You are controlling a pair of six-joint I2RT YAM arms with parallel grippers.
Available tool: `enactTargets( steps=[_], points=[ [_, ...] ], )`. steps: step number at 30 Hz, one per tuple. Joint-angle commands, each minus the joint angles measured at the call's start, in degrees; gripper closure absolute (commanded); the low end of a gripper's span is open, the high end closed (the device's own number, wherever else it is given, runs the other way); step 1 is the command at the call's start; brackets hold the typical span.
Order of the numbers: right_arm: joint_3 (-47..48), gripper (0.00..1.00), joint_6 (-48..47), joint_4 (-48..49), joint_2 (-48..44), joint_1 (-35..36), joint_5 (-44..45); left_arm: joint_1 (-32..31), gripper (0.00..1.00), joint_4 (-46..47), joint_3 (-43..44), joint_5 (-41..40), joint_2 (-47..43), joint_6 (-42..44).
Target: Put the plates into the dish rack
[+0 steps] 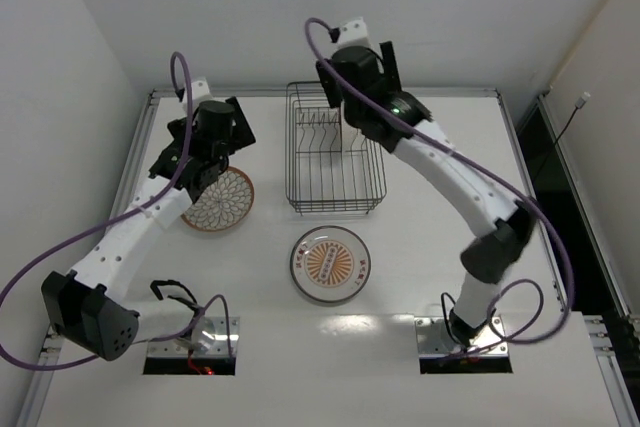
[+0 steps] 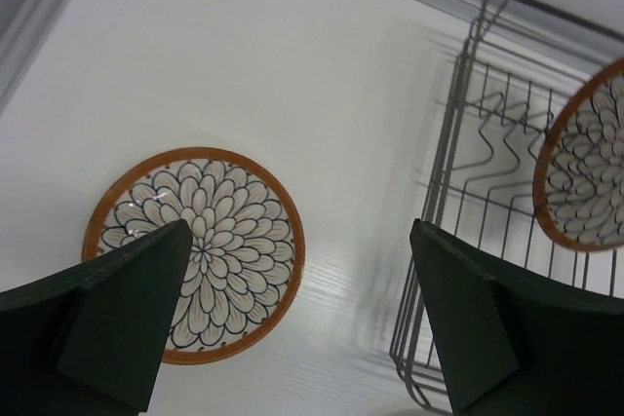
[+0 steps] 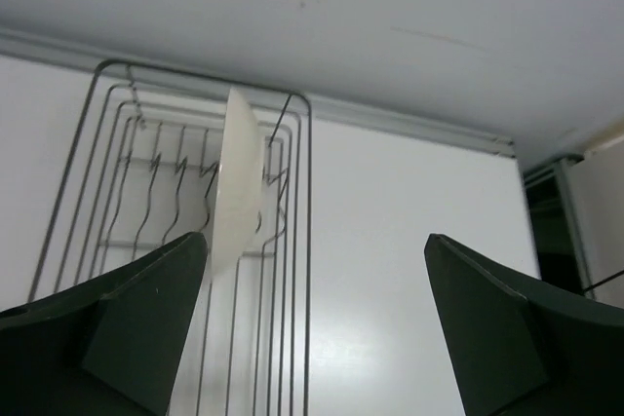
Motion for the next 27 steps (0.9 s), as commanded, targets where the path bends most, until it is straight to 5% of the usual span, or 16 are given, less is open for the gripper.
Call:
enactTargets(
  steps=[1,6,12,17,27],
  points=[
    [-8.88,0.07,9.91,-8.63,-10.8,-1.44,-12.79,0.27,0.06,7.37,-1.21,8.14,0.39,4.78],
    [-26.64,0.1,18.33,-8.48,-30.11,-3.2,-28.61,0.27,0.06,12.3,-2.71,19.12,0.39,9.25],
    [-48.73,0.0,23.01,-2.22,-50.65,-3.73,-43.22,-0.35,0.03,21.36,-11.75,30.72,-6.29,11.98],
    [-56.89,0.01,30.03,-5.75,-57.58,-4.26,-43.59,-0.35,0.03,13.3,-11.76,36.54,-9.62,10.76],
    [-89.41,0.06,48.84,11.2,-73.6,-4.78,-53.7,1.32,0.0,4.84,-22.03,41.19,-26.15,11.29]
  ],
)
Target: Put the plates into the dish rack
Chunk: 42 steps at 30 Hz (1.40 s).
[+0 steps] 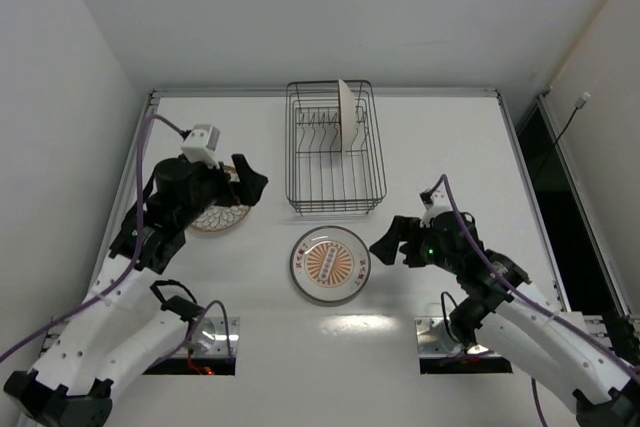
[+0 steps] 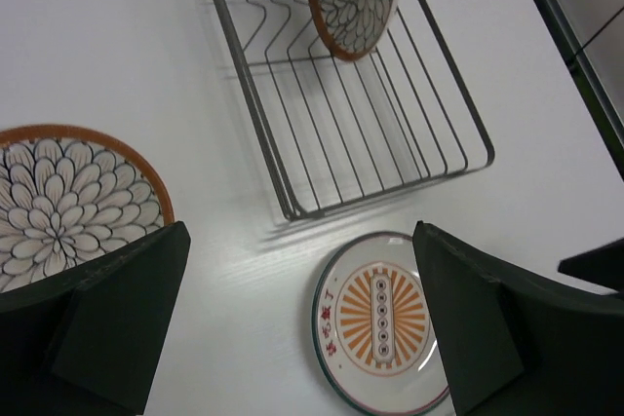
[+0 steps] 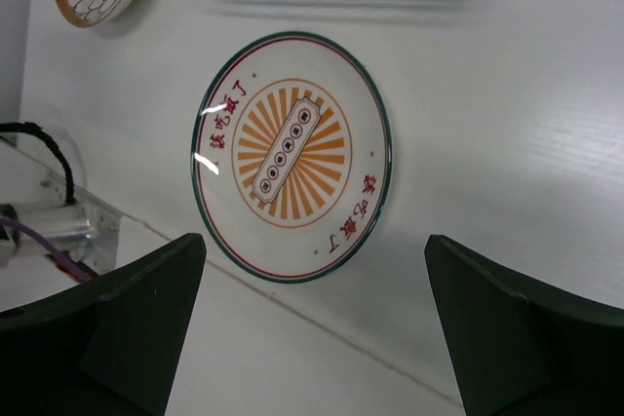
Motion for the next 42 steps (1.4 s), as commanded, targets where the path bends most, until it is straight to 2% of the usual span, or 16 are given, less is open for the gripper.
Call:
enactTargets(
  steps=[1,5,13,15,17,20,21,22,26,28,32,34,37,39,40,42],
  points=[
    [-6.36,0.07,12.03,10.47,-3.74,-0.3,-4.39,0.86,0.0,-2.4,-5.01,3.76,-3.44,0.14],
    [-16.29,0.11,19.77,15.92,-5.95,-0.3,-3.7,-0.72,0.0,-3.8,-5.98,2.18,-5.73,-1.18],
    [-24.82,0.14,30.25,21.71,-5.34,0.31,1.22,-1.78,0.0,-6.08,-6.08,-5.03,-4.15,-3.37],
    [-26.59,0.16,33.76,23.66,-4.03,0.83,1.84,-1.78,0.0,-6.09,-6.08,-3.99,-2.76,-3.38],
    [-29.32,0.16,36.13,28.31,-1.57,1.45,1.85,-2.3,0.0,-5.48,-6.08,-3.28,-0.39,-3.37],
    [-31.34,0.17,37.29,33.14,3.07,2.24,1.85,-4.76,0.0,-8.63,-4.95,-7.65,3.39,-5.21],
    [-32.13,0.18,38.07,34.9,4.31,2.25,1.85,-4.76,0.0,-9.51,-4.41,-11.5,4.8,-5.92],
    [-32.14,0.2,38.86,38.22,5.72,2.94,1.85,-5.46,0.0,-10.04,-4.41,-12.58,4.81,-5.93],
    [-29.42,0.21,39.48,39.75,13.72,4.0,3.07,-6.78,0.0,-9.08,-4.94,-10.57,4.81,-5.93],
    [-28.88,0.21,40.18,41.58,18.02,4.53,3.08,-9.67,0.0,-10.21,-4.94,-12.76,4.81,-6.45],
    [-29.41,0.23,41.5,49.39,26.02,5.06,3.08,-11.18,0.0,-10.75,-4.32,-15.4,3.15,-7.07],
    [-29.41,0.3,41.5,52.39,29.53,5.76,2.47,-11.18,0.0,-10.75,-4.32,-16.1,2.53,-7.59],
    [-27.84,0.54,42.03,55.57,35.95,7.16,1.93,-11.18,0.0,-10.75,-4.32,-16.72,2.53,-7.6],
    [-27.21,0.64,42.55,56.88,37.72,8.39,1.93,-11.18,0.0,-11.36,-4.32,-16.72,3.05,-7.6],
    [-27.21,0.73,43.69,56.89,37.73,8.92,3.15,-11.18,0.0,-11.36,-4.32,-17.24,3.58,-7.6],
    [-27.92,0.8,44.49,55.93,37.12,9.89,5.0,-11.18,0.0,-11.89,-3.8,-17.87,3.58,-8.12]
  ],
)
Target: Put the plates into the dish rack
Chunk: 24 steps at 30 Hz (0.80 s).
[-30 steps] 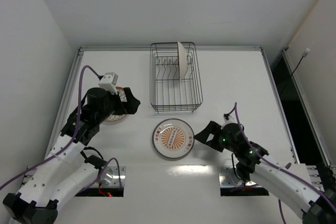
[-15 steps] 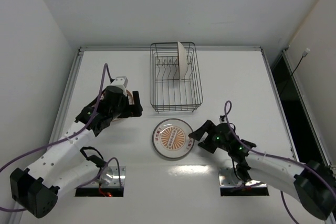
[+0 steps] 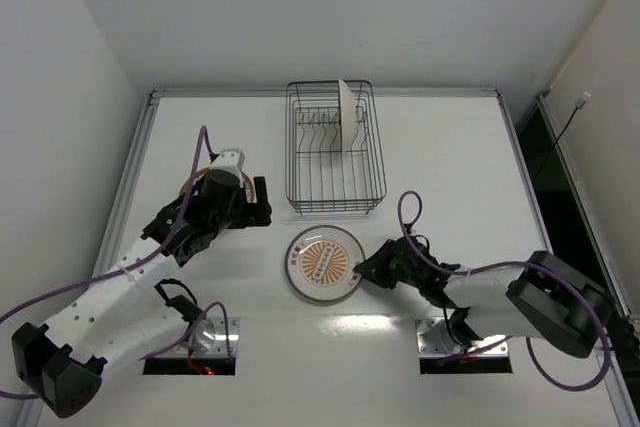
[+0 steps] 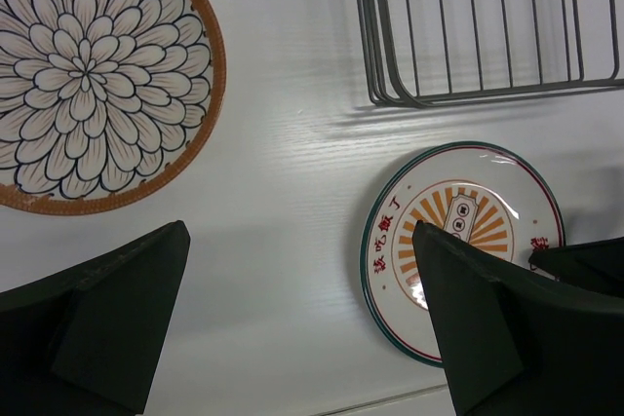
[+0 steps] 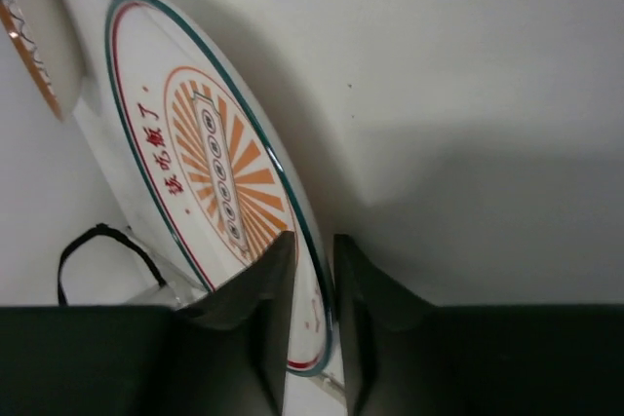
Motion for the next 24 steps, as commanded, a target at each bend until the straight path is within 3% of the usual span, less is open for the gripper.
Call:
enactTargets(
  steps=[1,3,5,6,9,10,13,20,24],
  points=[
    [-2.45,0.88,1.63,-1.58,-1.72,2.3,3.63,-0.34,0.0,-0.42,2.63,-2.3,-0.05,-1.19],
    [-2.45,0.98,1.63,-7.26,-5.15,3.1,5.38,-0.34,0.0,-0.94,2.63,-3.01,-1.45,-1.2],
    [-0.62,1.0,0.23,-13.77,-12.94,4.76,6.7,-0.34,0.0,-0.94,2.63,-4.76,-2.5,-1.72],
    [0.7,1.0,-0.47,-23.2,-16.3,5.47,9.15,-0.34,0.0,-0.94,2.63,-4.77,-3.55,-2.24],
    [8.25,1.0,-2.93,-39.5,-30.32,8.9,16.08,-0.34,0.0,-1.56,2.63,-7.13,-4.18,-2.86],
    [12.97,1.0,-3.63,-49.83,-33.87,9.86,18.12,-0.34,0.0,-2.08,2.63,-7.66,-4.18,-3.56],
    [22.9,1.0,-5.66,-66.73,-43.8,12.16,24.28,-0.34,0.0,-2.69,2.63,-8.72,-4.18,-3.57],
    [44.98,1.0,-14.45,-84.27,-41.74,12.68,29.29,-0.34,0.0,-3.23,2.63,-9.78,-4.71,-4.62],
    [56.77,1.0,-16.56,-91.05,-38.49,12.16,39.12,-0.34,0.0,-3.23,2.63,-10.3,-6.37,-4.62]
  ],
)
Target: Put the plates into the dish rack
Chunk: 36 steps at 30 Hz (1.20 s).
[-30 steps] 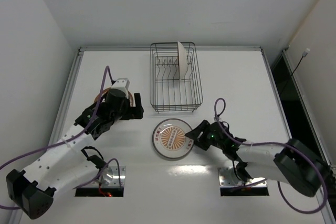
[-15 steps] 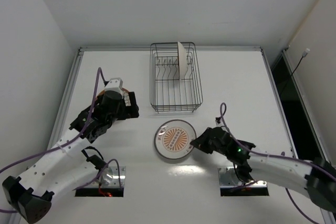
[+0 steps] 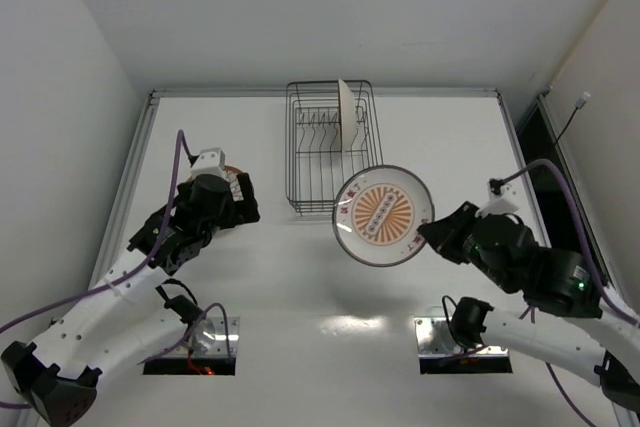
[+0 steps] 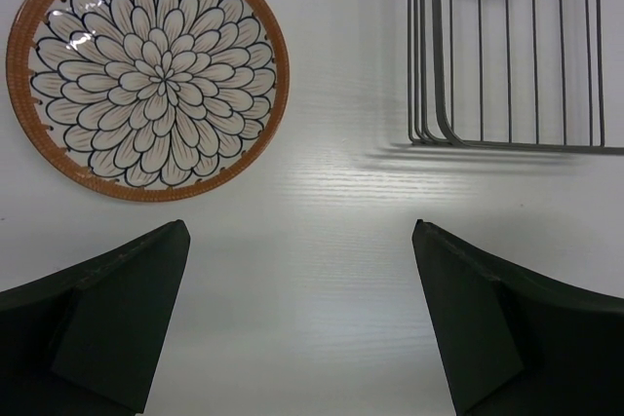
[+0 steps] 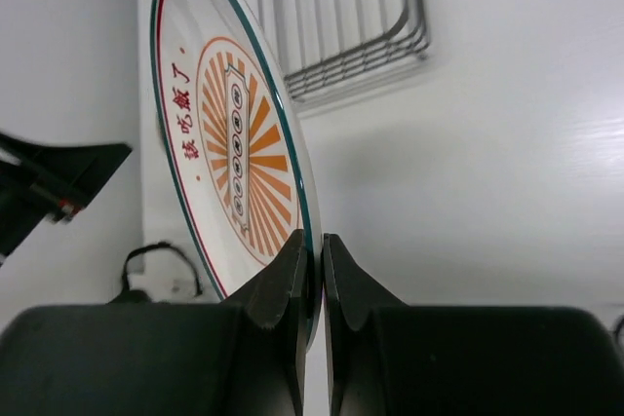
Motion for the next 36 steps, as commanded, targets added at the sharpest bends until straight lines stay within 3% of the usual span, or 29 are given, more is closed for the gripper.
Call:
enactTargets(
  steps=[1,3,10,17,21,25,26,36],
  points=[
    [8.69,1.0,-4.47,-9.36,3.11,-0.17,14.69,-0.23,0.0,0.12,2.22,-2.02,-1.96,-0.8],
    [15.63,1.0,-6.49,-11.21,6.35,-0.17,19.89,-0.23,0.0,0.12,2.22,-2.02,-1.96,-1.33],
    [39.27,1.0,-15.98,-13.15,33.41,-0.7,42.84,-0.23,0.0,0.12,2.22,-2.02,-0.91,-1.33],
    [48.44,1.0,-42.51,8.43,53.46,-7.81,48.3,-0.23,0.0,0.12,2.22,-2.02,-1.08,-1.33],
    [51.07,1.0,-47.36,13.46,59.45,-15.89,42.17,-0.23,0.0,0.12,2.22,-2.02,-1.61,-1.33],
    [47.66,1.0,-52.45,22.87,61.3,-22.83,29.99,-0.23,0.0,0.12,2.22,-2.02,-1.61,-1.33],
    [47.64,1.0,-53.95,26.98,61.91,-23.46,28.55,-0.23,0.0,0.12,2.22,-2.02,-1.61,-1.33],
    [52.47,1.0,-57.13,29.4,74.57,-26.28,20.09,-0.23,0.0,0.12,2.22,-1.5,-1.61,-1.33]
  ],
)
